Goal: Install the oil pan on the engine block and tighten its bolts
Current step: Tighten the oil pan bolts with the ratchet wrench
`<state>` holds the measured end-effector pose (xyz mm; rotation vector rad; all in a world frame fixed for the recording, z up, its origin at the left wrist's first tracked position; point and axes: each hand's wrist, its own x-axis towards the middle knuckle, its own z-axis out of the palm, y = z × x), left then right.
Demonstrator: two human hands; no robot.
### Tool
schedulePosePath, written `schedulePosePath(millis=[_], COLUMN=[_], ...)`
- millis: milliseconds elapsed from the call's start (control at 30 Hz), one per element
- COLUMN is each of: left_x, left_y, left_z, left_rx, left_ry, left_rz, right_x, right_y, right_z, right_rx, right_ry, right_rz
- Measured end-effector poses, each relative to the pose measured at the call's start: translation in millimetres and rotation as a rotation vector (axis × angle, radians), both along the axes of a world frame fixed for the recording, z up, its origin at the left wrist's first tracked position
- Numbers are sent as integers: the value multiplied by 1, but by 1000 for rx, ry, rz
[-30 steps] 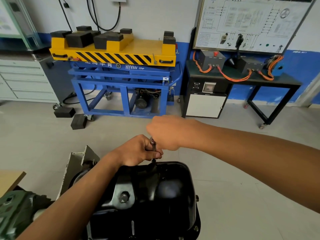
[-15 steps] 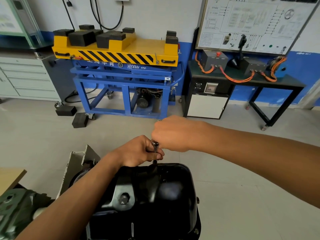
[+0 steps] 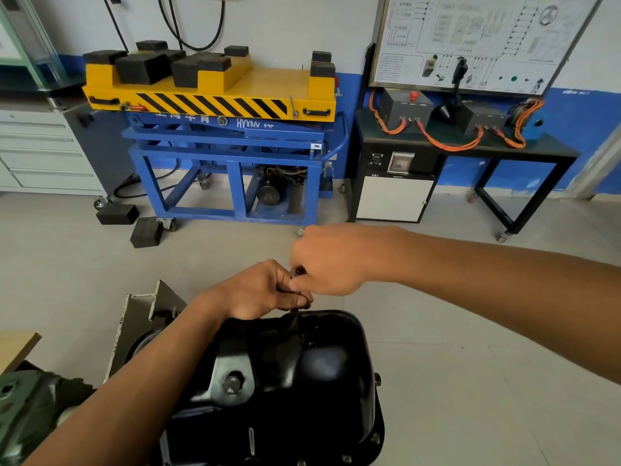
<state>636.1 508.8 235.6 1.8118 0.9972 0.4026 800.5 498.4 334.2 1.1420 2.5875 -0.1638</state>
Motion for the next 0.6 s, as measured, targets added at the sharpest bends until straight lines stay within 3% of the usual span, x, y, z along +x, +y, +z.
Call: schedulePosePath(millis=[267, 433, 600], left_x=[-4, -4, -3], left_y=[3, 3, 0], left_z=[-5, -4, -1], left_rx=[4, 32, 34], left_ry=[-8, 24, 32], left_rz=[11, 38, 74], right_x=[-5, -8, -13], right_y=[13, 9, -1], right_z=[6, 5, -7], right_rx=[-1, 90, 134], right_ry=[-103, -71, 47], right_rz=[185, 154, -20])
